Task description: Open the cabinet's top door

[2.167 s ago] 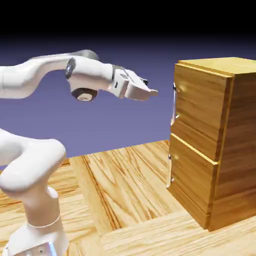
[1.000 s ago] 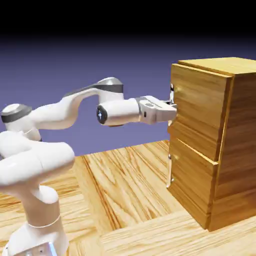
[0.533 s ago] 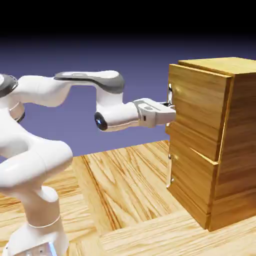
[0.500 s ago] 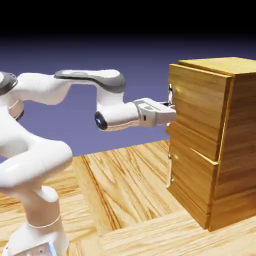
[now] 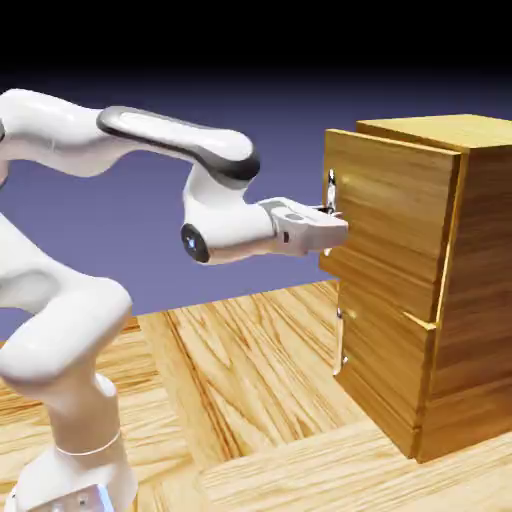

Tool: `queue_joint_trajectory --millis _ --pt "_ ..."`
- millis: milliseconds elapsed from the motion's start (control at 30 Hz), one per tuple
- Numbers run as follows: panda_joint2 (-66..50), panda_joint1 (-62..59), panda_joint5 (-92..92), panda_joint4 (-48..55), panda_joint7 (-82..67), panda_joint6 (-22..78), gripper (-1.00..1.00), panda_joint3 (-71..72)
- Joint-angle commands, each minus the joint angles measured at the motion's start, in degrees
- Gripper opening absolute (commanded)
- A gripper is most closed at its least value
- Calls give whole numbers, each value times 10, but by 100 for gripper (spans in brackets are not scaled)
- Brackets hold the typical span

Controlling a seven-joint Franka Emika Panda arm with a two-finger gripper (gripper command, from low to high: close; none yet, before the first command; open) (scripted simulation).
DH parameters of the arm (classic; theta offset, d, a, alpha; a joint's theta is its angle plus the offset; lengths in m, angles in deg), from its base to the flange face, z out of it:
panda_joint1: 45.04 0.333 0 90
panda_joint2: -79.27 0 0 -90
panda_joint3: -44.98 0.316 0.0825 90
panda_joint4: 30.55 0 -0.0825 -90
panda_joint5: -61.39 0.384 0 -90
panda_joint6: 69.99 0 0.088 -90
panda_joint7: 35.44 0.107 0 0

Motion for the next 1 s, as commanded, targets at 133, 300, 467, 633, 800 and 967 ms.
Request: queue_joint_trajectory --millis 133,300,467,633,800,967 --pt "24 25 -122 -51 43 86 -100 -85" --pt "35 21 -246 -82 70 182 -100 -169" --pt "22 -2 -371 -90 78 284 -100 -252" --pt "-23 -31 -496 -71 69 391 -100 -332" --pt "-103 -55 -620 -20 46 505 -100 -408" --pt "-206 -64 -729 64 13 620 -100 -468"
